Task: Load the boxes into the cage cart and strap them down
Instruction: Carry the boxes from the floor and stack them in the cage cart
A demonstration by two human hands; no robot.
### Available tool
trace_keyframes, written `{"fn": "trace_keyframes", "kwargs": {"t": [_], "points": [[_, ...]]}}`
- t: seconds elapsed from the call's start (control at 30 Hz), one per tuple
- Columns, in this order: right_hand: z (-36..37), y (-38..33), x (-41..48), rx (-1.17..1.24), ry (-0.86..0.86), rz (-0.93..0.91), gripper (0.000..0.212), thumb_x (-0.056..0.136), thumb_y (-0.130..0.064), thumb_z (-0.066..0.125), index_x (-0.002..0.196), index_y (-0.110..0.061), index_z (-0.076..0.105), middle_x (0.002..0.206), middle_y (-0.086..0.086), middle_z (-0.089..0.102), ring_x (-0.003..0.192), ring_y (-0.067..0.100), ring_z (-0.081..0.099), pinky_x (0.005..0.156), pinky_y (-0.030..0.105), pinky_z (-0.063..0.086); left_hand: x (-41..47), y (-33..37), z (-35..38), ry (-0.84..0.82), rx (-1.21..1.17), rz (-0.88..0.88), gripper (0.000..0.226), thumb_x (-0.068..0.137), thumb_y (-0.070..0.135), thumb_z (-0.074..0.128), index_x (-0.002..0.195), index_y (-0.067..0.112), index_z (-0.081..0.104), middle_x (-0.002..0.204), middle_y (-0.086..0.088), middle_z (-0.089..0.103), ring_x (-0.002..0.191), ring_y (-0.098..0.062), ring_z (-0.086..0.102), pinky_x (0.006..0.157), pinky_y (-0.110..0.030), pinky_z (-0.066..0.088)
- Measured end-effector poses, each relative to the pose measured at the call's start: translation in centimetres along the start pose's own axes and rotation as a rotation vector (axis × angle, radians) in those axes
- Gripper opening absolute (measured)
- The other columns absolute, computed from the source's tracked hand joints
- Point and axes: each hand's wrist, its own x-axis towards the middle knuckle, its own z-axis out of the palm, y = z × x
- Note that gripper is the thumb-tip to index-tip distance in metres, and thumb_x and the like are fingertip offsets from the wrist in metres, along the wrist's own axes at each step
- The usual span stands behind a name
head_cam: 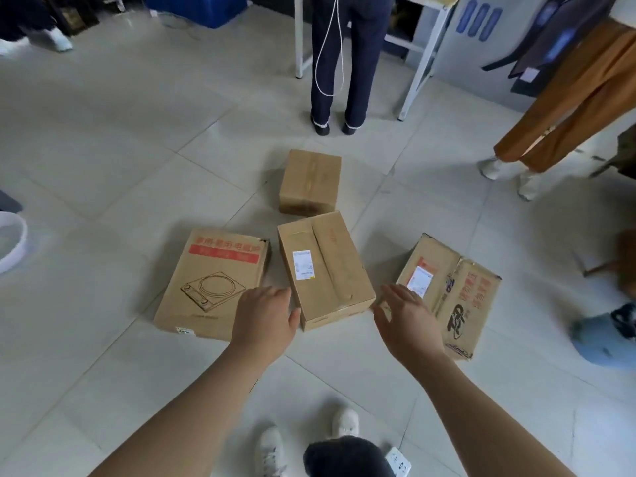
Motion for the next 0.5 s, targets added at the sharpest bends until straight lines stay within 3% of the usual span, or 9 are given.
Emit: {"fn": "trace_keyframes", "kwargs": {"t": [0.13,0.3,0.4,0.5], "points": [[3.4,3.7,6.4,-0.012,-0.038,-0.010,0.035,0.093,-0.029,0.053,0.124,-0.013,0.056,0.127,0.003,0.058,0.123,0.024,0.048,0.092,0.031,0.044,5.6,1.0,3.8,-0.041,-0.057,-0.034,0.022,0.088,0.034,0.053,0.076,0.019,0.043,0.075,-0.001,0.060,0.075,-0.026,0.057,0.063,-0.032,0.029],[10.2,9.6,15.5,0.004,-0.169,-0.039,0.023,0.092,-0.027,0.050,0.110,-0.013,0.056,0.116,0.002,0.059,0.116,0.025,0.051,0.092,0.032,0.042,12.7,2.5,11.7,-0.097,-0.138,-0.113,0.023,0.072,0.016,0.075,0.068,0.010,0.053,0.056,-0.006,0.054,0.050,-0.030,0.053,0.050,-0.028,0.034],[15.2,13.1,20.0,0.003,-0.224,-0.068,0.028,0.091,-0.026,0.052,0.115,-0.013,0.056,0.118,0.002,0.059,0.118,0.025,0.050,0.098,0.032,0.039,16.5,2.8,18.0,-0.133,-0.181,-0.202,0.025,0.075,0.018,0.075,0.093,0.003,0.067,0.077,-0.013,0.068,0.067,-0.034,0.064,0.058,-0.036,0.050],[20.6,16.2,23.7,-0.002,-0.271,-0.094,0.033,0.092,-0.025,0.052,0.122,-0.011,0.054,0.125,0.006,0.057,0.121,0.027,0.048,0.103,0.034,0.037,19.6,2.6,24.5,-0.204,-0.146,-0.293,0.049,0.088,0.032,0.060,0.130,0.006,0.055,0.115,-0.011,0.065,0.100,-0.030,0.063,0.083,-0.038,0.050]]}}
